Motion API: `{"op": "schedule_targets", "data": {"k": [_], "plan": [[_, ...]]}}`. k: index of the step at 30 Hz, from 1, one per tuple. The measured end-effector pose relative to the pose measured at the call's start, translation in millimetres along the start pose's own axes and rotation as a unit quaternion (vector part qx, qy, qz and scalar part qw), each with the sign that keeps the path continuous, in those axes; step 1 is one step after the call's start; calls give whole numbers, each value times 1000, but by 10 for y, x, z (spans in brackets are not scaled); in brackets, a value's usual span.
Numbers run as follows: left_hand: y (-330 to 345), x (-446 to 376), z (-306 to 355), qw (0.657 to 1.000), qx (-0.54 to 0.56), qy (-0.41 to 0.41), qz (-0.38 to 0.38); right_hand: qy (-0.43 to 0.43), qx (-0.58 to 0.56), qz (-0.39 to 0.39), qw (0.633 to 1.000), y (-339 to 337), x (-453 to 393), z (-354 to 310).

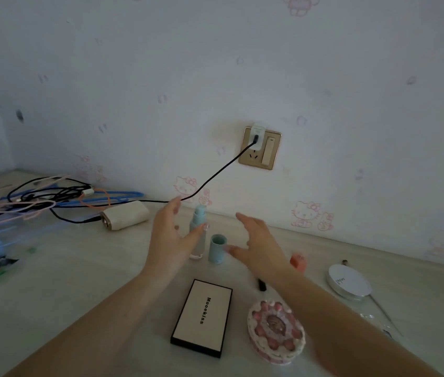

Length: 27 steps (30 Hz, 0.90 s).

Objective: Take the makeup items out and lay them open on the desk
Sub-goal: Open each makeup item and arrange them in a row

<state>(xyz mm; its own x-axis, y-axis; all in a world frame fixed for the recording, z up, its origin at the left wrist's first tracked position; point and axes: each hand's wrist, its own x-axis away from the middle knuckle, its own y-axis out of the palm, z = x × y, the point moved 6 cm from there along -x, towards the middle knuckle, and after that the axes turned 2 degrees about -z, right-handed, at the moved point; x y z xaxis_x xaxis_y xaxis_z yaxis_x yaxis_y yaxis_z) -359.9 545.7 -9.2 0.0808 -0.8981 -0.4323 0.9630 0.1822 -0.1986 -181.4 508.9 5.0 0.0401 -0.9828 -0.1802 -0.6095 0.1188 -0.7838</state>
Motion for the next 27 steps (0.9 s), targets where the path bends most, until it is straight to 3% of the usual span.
{"op": "schedule_targets", "data": {"k": [3,7,12,16,19,24,27], "plan": [[-68,127,457,987,-37,153,13,-23,26,39,999,-452,118,52],[267,348,775,966,-53,238,-87,-10,114,59,992,-957,299,331],[925,522,659,955,-77,185,-220,27,170,16,985,-1107,512,694],[1390,610,466,925,-157,91,-334,32,162,-14,986,-948,565,827],[1585,620,411,921,-188,63,-336,41,133,-14,990,-838,567,877],[1780,652,440,895,-288,81,-330,49,109,34,992,-731,506,879],[1790,637,465,903,-290,88,-305,58,87,58,993,-743,496,856]]}}
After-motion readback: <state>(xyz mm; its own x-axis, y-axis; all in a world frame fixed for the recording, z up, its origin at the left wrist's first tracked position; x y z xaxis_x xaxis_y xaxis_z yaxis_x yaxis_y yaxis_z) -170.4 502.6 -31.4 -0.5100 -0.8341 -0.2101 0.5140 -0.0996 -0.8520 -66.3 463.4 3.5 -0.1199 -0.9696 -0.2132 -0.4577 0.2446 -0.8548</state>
